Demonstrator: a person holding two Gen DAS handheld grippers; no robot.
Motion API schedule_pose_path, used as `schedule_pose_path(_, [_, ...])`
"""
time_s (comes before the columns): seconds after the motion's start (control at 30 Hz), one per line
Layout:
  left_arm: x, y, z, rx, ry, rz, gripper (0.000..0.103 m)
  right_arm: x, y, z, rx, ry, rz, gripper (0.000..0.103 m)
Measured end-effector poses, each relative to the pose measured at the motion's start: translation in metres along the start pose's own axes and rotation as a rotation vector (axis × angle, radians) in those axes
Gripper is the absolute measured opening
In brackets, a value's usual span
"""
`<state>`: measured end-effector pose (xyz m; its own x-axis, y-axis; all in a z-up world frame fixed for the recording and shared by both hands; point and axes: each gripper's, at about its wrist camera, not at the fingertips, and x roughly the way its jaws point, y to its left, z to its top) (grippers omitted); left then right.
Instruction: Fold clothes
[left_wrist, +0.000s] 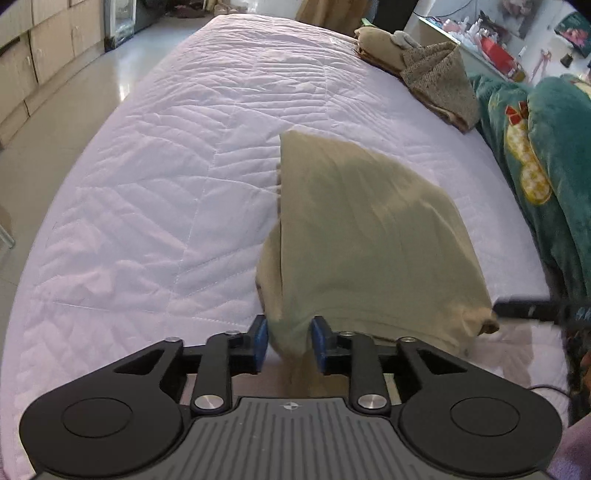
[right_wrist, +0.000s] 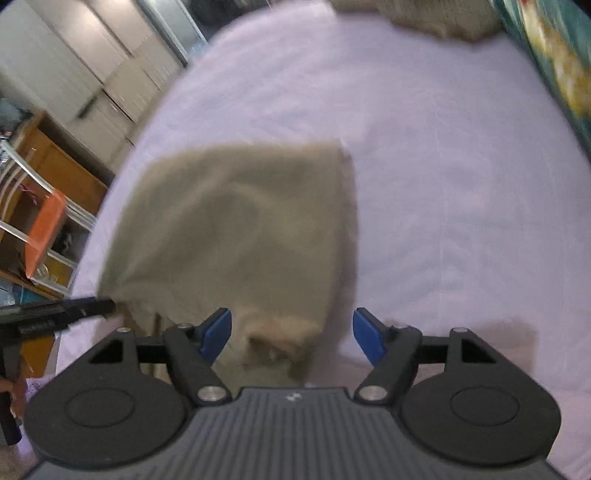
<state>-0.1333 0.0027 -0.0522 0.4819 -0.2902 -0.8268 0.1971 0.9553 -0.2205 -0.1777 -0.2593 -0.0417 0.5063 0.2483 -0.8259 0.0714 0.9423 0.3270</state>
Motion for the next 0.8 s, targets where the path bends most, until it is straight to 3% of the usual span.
schedule_pose_path(0.07, [-0.006, -0.001, 0.002, 0.006, -0.039, 0.02, 0.037, -0.001, 0.014, 0.001, -0.064, -0.043, -0.011, 0.082])
schedule_pose_path(0.2, [0.007, -0.004, 0.004, 0.018, -0.036, 0.022, 0.059, 0.04, 0.021, 0.001, -0.093, 0.052, -0.122, 0.084])
schedule_pose_path(0.27, [0.018, -0.005, 0.003, 0.022, -0.015, 0.021, 0.061, 0.06, 0.014, -0.007, -0.078, 0.103, -0.128, 0.083])
schedule_pose_path(0.33, [0.029, -0.007, 0.002, 0.026, 0.006, 0.02, 0.061, 0.07, 0.009, -0.016, -0.074, 0.133, -0.081, 0.08])
schedule_pose_path(0.4, [0.04, -0.008, 0.001, 0.03, 0.027, 0.019, 0.054, 0.065, 0.013, -0.02, -0.145, 0.111, -0.08, 0.067])
schedule_pose_path(0.43, [0.046, -0.009, 0.0, 0.033, 0.038, 0.019, 0.048, 0.062, 0.013, -0.019, -0.162, 0.106, -0.067, 0.047])
schedule_pose_path(0.5, [0.044, -0.006, -0.001, 0.012, 0.038, -0.004, 0.035, 0.058, 0.012, -0.018, -0.169, 0.095, -0.054, 0.033])
schedule_pose_path(0.6, [0.038, 0.002, 0.0, -0.034, 0.016, -0.035, 0.022, 0.052, 0.011, -0.017, -0.176, 0.075, -0.032, 0.023])
schedule_pose_path(0.8, [0.03, 0.008, 0.005, -0.101, -0.029, -0.107, 0.018, 0.031, 0.005, -0.009, -0.141, 0.034, -0.001, 0.022])
